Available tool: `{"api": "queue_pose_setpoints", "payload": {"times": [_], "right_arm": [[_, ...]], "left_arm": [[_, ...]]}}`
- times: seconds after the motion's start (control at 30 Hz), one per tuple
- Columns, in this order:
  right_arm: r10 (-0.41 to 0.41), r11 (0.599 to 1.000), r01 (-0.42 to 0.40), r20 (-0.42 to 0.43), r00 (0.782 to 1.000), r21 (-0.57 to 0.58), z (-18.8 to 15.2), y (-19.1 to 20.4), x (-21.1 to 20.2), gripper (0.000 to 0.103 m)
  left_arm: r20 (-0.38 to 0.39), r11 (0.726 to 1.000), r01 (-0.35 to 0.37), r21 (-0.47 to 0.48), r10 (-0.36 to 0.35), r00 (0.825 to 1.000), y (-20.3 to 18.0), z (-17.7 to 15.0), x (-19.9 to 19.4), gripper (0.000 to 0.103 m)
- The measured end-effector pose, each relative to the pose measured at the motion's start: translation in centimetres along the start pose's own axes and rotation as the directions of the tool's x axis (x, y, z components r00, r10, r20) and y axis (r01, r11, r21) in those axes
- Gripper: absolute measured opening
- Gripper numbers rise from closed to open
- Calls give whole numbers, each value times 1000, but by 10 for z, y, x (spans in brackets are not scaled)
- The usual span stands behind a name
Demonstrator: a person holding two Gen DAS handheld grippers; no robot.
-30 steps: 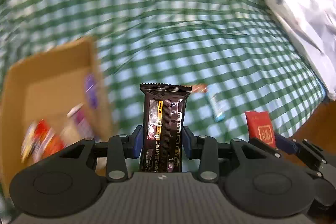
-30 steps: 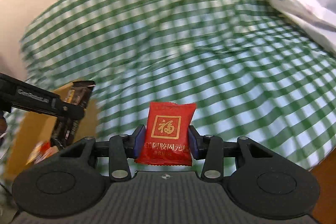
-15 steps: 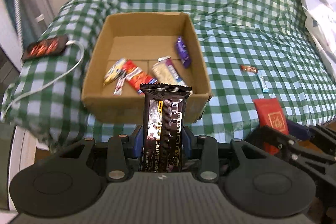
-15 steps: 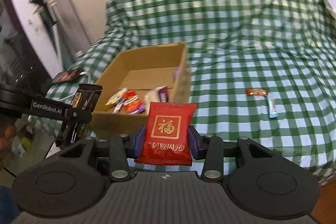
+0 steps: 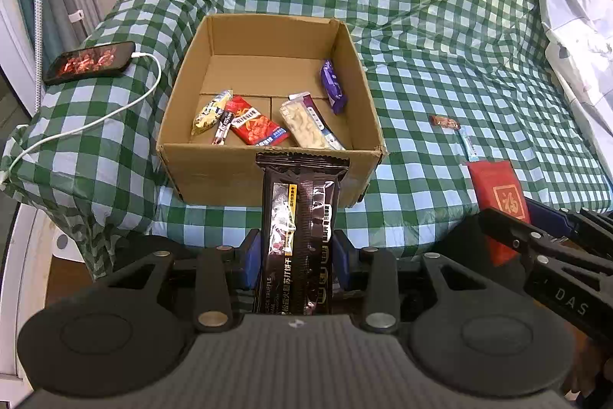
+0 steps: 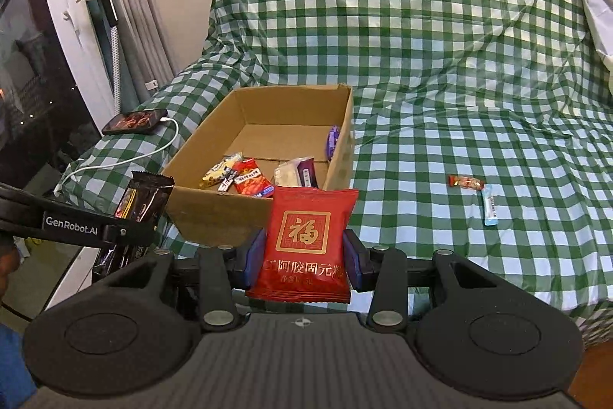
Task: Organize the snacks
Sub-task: 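Carry the chocolate bar and red packet over the box with both tools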
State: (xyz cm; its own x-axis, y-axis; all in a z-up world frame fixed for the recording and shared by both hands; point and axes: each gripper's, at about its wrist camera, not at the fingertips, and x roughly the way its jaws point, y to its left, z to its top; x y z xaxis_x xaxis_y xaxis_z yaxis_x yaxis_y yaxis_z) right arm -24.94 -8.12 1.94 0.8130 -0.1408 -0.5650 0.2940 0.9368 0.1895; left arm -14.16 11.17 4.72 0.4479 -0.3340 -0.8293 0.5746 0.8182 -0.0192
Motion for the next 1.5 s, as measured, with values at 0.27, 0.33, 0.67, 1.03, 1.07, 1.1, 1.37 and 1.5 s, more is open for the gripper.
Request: {"api": "queue_pose_setpoints", "payload": {"times": [0.27, 0.33, 0.67, 1.03, 1.07, 1.1, 1.37, 1.5], "right_arm": [[-5, 1000, 5, -18, 1000, -15, 0, 5, 4, 45], [-5, 1000, 5, -22, 1000, -15, -1, 5, 5, 45], [-6, 1000, 6, -39, 999, -14, 0, 6, 10, 45], [-9, 1000, 9, -46, 999, -17, 0, 8, 12, 45], [-10, 1000, 9, -49, 999, -18, -2, 8, 15, 45], [-10, 1000, 9, -52, 999, -19, -3, 8, 16, 45], [-16, 999, 14, -75, 997, -31, -3, 10, 23, 45], [-20, 999, 17, -89, 996, -36, -1, 11, 27, 45]], "left_arm": [[-16, 1000, 5, -12, -6, 1000, 3, -2, 5, 43], [-19, 1000, 8, -11, -8, 1000, 3, -2, 7, 43], [-41, 1000, 15, -11, -15, 999, 2, -1, 13, 43], [-51, 1000, 20, -15, -21, 998, 3, 0, 18, 43], [-52, 1000, 21, -15, -21, 998, 3, 0, 19, 43], [-53, 1000, 22, -16, -22, 998, 4, 0, 20, 43], [-68, 999, 28, -28, -30, 997, 8, 2, 27, 43], [-76, 999, 31, -32, -33, 997, 11, 4, 31, 43]]}}
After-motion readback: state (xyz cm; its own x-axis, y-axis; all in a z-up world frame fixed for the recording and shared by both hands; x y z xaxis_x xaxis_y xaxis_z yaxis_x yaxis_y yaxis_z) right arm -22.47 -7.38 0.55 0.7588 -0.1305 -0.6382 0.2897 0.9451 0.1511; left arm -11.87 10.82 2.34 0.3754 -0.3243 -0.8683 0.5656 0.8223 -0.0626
